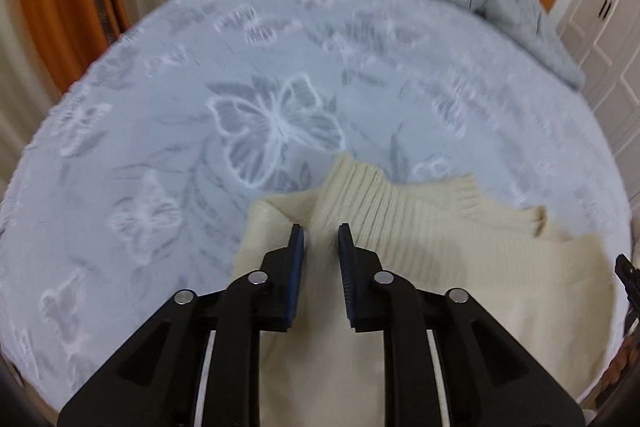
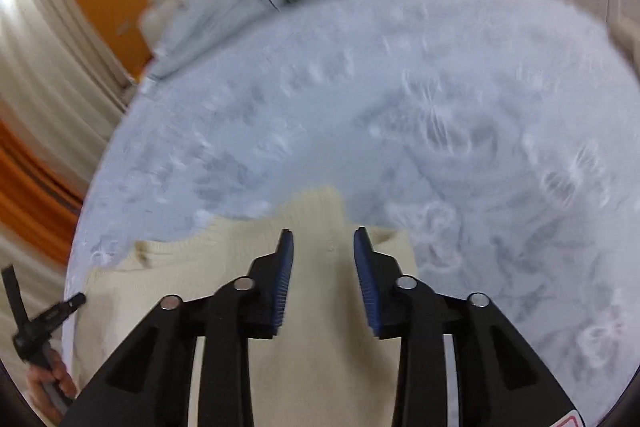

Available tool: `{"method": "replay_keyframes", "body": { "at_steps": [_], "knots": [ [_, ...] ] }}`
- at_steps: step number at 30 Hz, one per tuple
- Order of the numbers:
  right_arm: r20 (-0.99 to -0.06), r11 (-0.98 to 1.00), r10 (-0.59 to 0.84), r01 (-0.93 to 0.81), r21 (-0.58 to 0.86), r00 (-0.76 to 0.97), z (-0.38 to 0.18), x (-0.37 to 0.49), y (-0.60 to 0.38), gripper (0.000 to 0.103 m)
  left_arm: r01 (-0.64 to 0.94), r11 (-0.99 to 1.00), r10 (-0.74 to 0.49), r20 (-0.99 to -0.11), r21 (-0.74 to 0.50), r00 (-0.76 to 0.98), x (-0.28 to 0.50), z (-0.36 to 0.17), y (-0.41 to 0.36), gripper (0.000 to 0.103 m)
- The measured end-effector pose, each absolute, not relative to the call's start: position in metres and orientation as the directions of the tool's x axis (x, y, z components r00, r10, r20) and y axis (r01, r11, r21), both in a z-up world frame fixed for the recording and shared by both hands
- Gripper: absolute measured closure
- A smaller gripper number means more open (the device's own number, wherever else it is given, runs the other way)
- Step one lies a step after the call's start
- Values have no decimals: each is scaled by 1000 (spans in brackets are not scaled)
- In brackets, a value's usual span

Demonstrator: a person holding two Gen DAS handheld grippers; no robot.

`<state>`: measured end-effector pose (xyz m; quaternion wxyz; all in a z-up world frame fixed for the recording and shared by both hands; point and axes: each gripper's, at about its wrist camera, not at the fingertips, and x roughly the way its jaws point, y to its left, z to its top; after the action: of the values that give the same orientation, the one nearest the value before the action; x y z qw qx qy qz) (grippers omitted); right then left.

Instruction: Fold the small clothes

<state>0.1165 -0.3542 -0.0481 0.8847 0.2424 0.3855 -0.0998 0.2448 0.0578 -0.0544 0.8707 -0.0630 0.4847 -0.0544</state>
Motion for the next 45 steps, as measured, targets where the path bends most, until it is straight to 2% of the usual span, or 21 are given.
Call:
{"method": "replay_keyframes", "body": {
  "at_steps": [2, 4, 5, 6, 8, 9, 10, 13, 17, 19, 22, 25, 26, 27, 28, 30, 33, 36, 39, 41, 45],
  "knots": [
    [-693, 888, 85, 261, 378, 715, -34, 106, -325, 71, 54, 979, -193, -804, -197, 563, 226, -34, 57, 80],
    [-698, 893, 208, 158, 421, 685, -44, 111, -285, 71, 76, 966, -247, -784, -249, 570, 211, -28, 45, 61],
    [-708, 889, 269, 114, 443, 653, -55, 116, -269, 72, 88, 962, -263, -791, -259, 552, 208, -35, 34, 60],
    [-723, 894, 285, 98, 437, 629, -64, 122, -258, 80, 100, 963, -264, -804, -250, 534, 207, -43, 26, 60],
    [-778, 923, 249, 103, 371, 577, -90, 132, -245, 81, 113, 979, -205, -848, -171, 488, 213, -67, 13, 60],
    [-809, 935, 190, 148, 322, 556, -104, 135, -254, 88, 103, 985, -168, -872, -135, 459, 219, -84, 15, 61],
    [-817, 929, 181, 177, 324, 548, -111, 134, -265, 103, 94, 987, -160, -881, -132, 445, 220, -93, 20, 67],
    [-821, 882, 156, 298, 366, 549, -113, 115, -319, 103, 107, 981, -194, -868, -163, 457, 221, -98, 43, 73],
    [-828, 856, 57, 400, 328, 558, -74, 51, -353, 77, 78, 966, -255, -846, -248, 468, 195, -72, 74, 69],
    [-836, 850, 19, 432, 302, 548, -68, 24, -358, 30, 57, 952, -288, -819, -300, 496, 169, -60, 90, 45],
    [-853, 840, -12, 468, 274, 521, -77, -8, -358, 24, 6, 947, -279, -810, -323, 515, 132, -60, 115, 22],
    [-872, 824, 110, 447, 349, 478, -97, 1, -353, 29, -59, 943, -267, -851, -328, 452, 120, -85, 128, 23],
    [-883, 843, 92, 437, 315, 459, -103, 8, -346, 41, -82, 936, -276, -860, -342, 430, 117, -96, 131, 34],
    [-892, 859, 62, 431, 276, 448, -104, 10, -342, 88, -93, 912, -332, -852, -399, 404, 115, -107, 135, 59],
    [-892, 863, 58, 427, 270, 448, -103, 12, -340, 91, -109, 897, -359, -851, -428, 384, 115, -113, 138, 71],
    [-842, 822, 61, 452, 346, 535, -84, 0, -348, 92, -124, 889, -357, -836, -441, 416, 114, -105, 143, 79],
    [-865, 807, 27, 499, 314, 501, -89, -8, -355, 92, -86, 920, -312, -849, -381, 427, 115, -98, 139, 80],
    [-934, 799, 48, 548, 249, 355, -126, 5, -357, 86, -98, 927, -296, -866, -363, 403, 118, -116, 137, 74],
    [-909, 779, -45, 584, 227, 414, -96, 0, -360, 69, -135, 913, -295, -851, -385, 434, 111, -105, 146, 70],
    [-886, 779, -122, 597, 194, 448, -72, -7, -353, 66, -115, 937, -237, -840, -331, 488, 103, -82, 146, 72],
    [-830, 901, -4, 362, 239, 558, -36, 20, -293, 67, 29, 964, -228, -766, -264, 602, 95, -33, 114, 71]
  ]
}}
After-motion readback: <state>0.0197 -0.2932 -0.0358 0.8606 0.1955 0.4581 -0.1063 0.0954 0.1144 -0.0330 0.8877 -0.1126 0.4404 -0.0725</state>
